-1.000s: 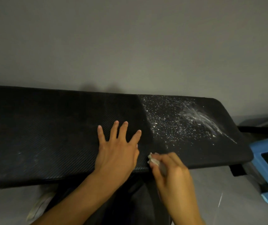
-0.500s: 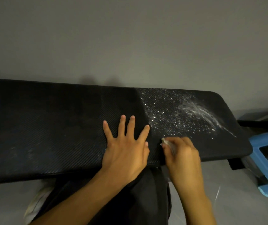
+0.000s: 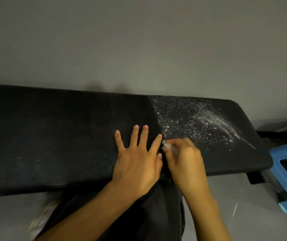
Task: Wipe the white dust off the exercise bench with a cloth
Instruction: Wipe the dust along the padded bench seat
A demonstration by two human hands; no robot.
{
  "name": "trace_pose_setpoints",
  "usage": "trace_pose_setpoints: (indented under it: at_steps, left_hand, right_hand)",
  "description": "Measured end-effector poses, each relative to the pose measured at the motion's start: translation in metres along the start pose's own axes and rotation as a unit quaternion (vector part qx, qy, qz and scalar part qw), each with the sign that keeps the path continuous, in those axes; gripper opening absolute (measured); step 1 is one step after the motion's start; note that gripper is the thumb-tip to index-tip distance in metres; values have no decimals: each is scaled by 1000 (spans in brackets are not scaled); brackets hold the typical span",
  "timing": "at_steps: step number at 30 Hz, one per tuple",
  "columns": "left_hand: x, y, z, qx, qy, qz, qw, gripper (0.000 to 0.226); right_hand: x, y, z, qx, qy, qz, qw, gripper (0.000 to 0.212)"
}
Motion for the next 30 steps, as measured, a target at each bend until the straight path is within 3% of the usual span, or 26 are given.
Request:
trace_pose_setpoints:
  at_steps: [3, 7, 13, 19, 25, 30]
  left_hand:
    - [6, -3, 3, 2, 2, -10, 1000, 62]
    - [10, -3, 1, -2, 8, -21, 1000, 60]
    - [8, -3, 4, -3, 5, -12, 1000, 61]
    - [7, -3, 4, 4, -5, -12, 1000, 64]
    - [6, -3, 6, 2, 6, -4, 1000, 67]
    - [7, -2, 5, 1, 2, -6, 1000, 68]
  right_hand:
    - [-9, 21, 10, 18, -18, 1, 1000, 13]
    - [-18, -7, 14, -28, 39, -47, 998, 18]
    - [-8, 12, 8, 21, -27, 9, 999, 15]
    - [-1, -32, 7, -24, 89, -33, 995, 25]
    - [8, -4, 5, 28, 22, -2, 999, 17]
    - [11, -52, 3, -7, 98, -9, 995, 25]
Point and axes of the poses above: each hand's wrist, its own y-axis away from the middle knuckle, its own z-axis out of the back of the hand, x = y × z, the point moved 9 cm from there along -y, towards the middle knuckle
